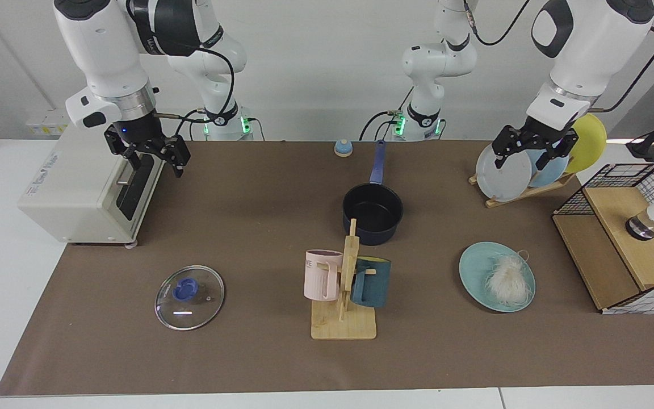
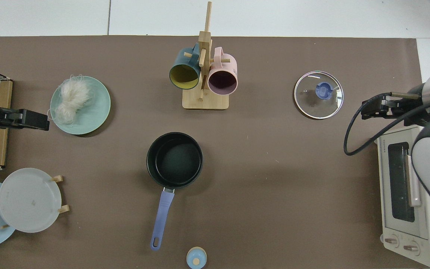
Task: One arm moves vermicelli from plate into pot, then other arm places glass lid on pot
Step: 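Reach the left gripper down to the white vermicelli on the plate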
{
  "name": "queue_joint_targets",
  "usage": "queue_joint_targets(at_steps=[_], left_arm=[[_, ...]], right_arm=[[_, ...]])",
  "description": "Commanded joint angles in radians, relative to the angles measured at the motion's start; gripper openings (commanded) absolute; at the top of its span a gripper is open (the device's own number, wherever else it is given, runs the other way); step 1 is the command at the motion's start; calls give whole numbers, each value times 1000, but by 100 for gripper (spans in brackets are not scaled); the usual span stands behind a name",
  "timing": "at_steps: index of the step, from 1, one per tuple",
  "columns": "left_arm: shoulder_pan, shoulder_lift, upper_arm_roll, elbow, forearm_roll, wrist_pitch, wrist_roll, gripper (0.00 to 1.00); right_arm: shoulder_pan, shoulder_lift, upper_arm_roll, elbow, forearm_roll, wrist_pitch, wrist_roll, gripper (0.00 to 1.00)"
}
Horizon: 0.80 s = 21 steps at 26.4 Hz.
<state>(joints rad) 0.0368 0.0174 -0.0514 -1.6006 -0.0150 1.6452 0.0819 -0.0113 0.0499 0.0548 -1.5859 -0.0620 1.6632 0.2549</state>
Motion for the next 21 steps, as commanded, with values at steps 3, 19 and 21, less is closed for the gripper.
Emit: queue_joint_targets(at_steps=[3, 19, 21], left_arm=[[9, -11, -4, -12, 13, -16, 24, 100], [15, 209, 28, 79, 17, 171, 131, 100], [14, 229, 28, 79, 18, 218, 139, 100]], right_arm=[[-19, -10, 7, -5, 19, 9, -39, 99], [-18, -10, 8, -5, 19, 9, -39, 99], [-16, -10, 8, -5, 19, 9, -40, 99]])
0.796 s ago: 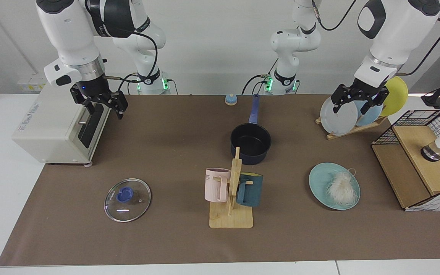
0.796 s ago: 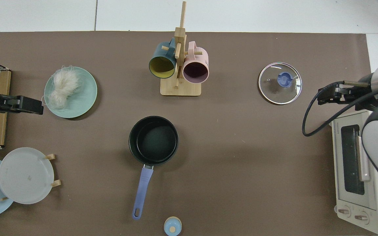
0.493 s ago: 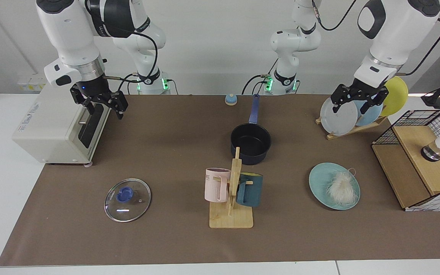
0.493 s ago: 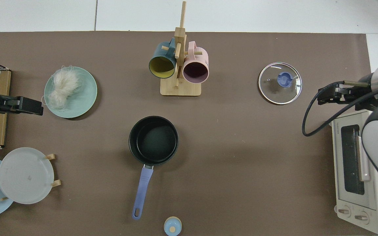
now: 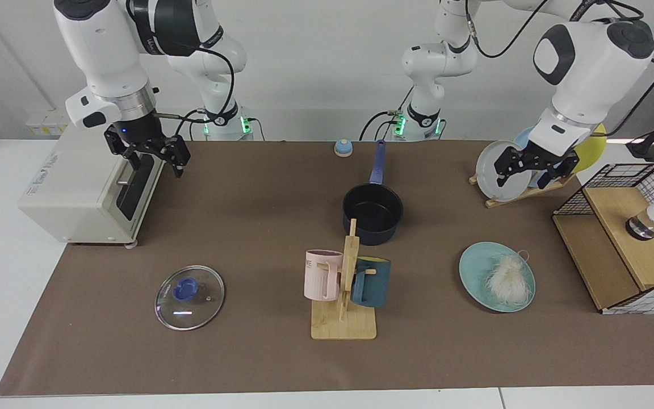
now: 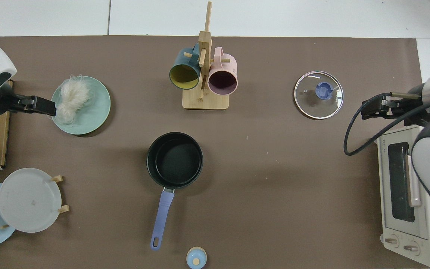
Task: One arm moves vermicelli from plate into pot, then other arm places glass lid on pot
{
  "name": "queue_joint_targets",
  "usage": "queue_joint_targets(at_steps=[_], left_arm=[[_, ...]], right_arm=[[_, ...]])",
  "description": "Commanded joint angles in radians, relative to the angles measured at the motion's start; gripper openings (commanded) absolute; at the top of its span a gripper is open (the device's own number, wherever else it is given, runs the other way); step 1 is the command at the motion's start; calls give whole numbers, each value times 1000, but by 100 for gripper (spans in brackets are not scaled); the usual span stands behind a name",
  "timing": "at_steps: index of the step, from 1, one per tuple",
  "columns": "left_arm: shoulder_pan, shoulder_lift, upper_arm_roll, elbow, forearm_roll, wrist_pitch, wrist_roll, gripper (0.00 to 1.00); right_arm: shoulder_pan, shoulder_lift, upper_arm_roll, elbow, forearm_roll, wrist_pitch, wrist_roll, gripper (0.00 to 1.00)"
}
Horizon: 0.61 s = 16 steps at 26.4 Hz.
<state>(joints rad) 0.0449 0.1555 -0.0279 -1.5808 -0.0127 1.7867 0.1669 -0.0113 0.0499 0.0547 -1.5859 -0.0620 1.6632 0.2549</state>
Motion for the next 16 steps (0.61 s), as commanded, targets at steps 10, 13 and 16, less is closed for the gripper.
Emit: queue_joint_targets(at_steps=[10, 13, 16], left_arm=[[13, 226, 5, 50, 43, 276, 103, 100], [15, 268, 5, 41, 40, 322, 100, 100], [23, 305, 6, 24, 39, 374, 105, 100]], right_arm=[[-30, 10, 7, 22, 13, 35, -51, 99], [-30, 31, 7, 72, 16, 29, -49, 99], [-30, 41, 7, 75, 5, 21, -49, 99]])
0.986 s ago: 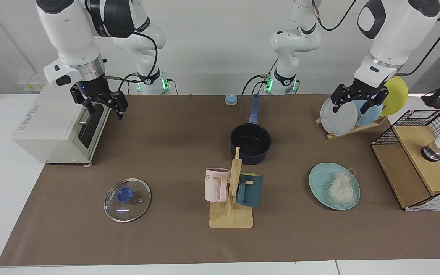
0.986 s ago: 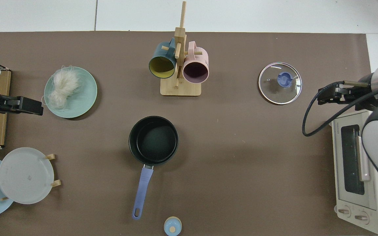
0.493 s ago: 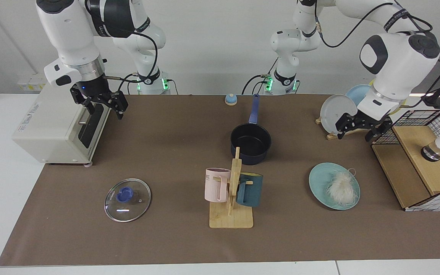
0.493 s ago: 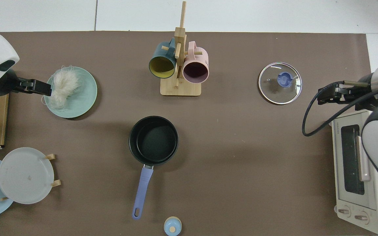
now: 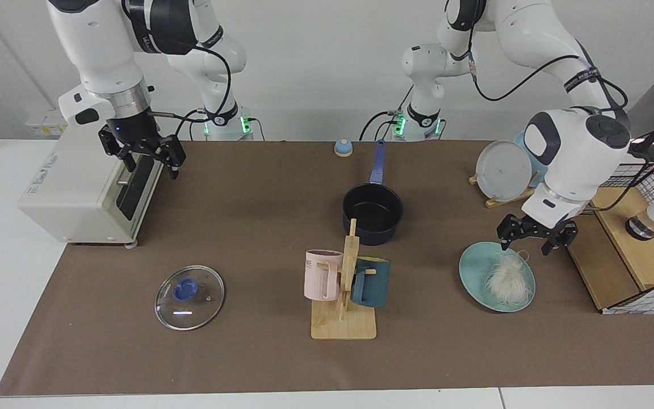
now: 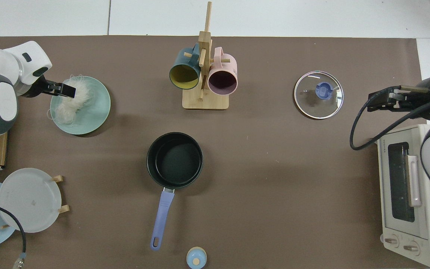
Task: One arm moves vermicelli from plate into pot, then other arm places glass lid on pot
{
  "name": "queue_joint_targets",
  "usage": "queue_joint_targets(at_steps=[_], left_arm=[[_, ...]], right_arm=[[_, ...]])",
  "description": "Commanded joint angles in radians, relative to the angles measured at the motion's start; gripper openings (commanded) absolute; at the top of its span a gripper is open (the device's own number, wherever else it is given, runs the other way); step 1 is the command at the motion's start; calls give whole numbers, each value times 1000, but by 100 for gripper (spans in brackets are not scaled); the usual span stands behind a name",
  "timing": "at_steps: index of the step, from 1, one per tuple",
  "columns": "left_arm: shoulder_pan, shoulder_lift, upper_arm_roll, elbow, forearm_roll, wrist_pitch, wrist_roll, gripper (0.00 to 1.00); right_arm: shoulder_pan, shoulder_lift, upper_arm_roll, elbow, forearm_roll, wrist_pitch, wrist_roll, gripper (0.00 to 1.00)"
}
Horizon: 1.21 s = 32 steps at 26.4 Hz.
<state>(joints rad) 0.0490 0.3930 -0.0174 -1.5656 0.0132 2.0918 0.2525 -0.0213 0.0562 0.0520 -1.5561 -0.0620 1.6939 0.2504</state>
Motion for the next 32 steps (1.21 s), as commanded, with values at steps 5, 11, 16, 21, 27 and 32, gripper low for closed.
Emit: queue_joint_targets(at_steps=[5, 11, 16, 21, 27, 32], left_arm=[[12, 96, -1, -16, 16, 106, 24, 100], [6, 110, -1, -85, 63, 209, 28, 100], [5, 110, -1, -126, 83, 267, 27, 100], [6, 121, -1, -142, 83, 293, 24, 100], [6, 142, 1, -151, 90, 327, 40, 81], [6, 142, 1, -145, 97, 323, 54, 0]], right_arm=[[-20, 102, 9, 135, 1, -25, -46, 99], [-12, 227, 9, 261, -2, -22, -48, 99], [-17, 394, 12, 392, -5, 1, -51, 99], [-8, 473, 8, 401, -16, 98, -49, 99], [-5, 577, 8, 403, -36, 234, -48, 99], [-9, 600, 12, 377, -36, 263, -43, 99]])
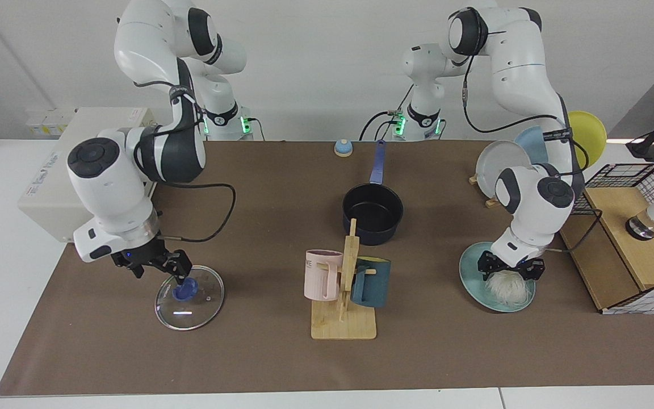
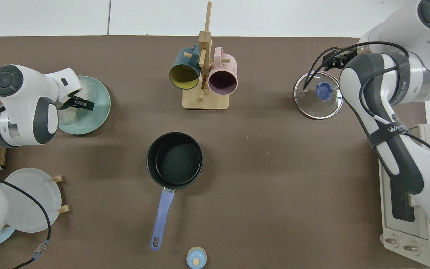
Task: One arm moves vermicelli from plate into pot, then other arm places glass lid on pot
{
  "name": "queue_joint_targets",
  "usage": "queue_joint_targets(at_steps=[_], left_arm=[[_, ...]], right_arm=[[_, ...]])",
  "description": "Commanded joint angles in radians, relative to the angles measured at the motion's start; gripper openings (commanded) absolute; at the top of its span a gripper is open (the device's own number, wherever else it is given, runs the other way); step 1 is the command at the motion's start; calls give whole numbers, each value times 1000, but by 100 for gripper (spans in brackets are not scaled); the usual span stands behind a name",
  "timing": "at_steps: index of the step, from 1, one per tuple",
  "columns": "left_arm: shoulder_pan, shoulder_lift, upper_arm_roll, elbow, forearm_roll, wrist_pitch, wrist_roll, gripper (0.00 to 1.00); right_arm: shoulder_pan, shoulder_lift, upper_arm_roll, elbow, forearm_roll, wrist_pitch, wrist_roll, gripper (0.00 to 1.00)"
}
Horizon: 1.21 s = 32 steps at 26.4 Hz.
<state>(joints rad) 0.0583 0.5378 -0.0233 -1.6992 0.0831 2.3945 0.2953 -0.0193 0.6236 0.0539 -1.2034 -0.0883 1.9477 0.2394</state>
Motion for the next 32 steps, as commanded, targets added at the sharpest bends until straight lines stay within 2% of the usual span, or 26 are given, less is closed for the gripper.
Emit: queue_joint_targets(at_steps=[1, 5, 18, 32], left_arm=[[-3, -2, 6, -10, 27, 18, 11, 0], [-5, -5, 6, -1, 26, -6, 10, 0], [-9, -30, 3, 107, 29, -192, 16, 0], [-12, -199, -9, 105, -3, -392, 8, 0]], right_arm=[[-19, 31, 12, 13, -1, 10, -35, 99], [-11, 16, 15, -57, 5, 17, -38, 99], [-14, -8, 15, -159, 6, 80, -37, 99], [-10, -19, 17, -234, 6, 148, -38, 99]])
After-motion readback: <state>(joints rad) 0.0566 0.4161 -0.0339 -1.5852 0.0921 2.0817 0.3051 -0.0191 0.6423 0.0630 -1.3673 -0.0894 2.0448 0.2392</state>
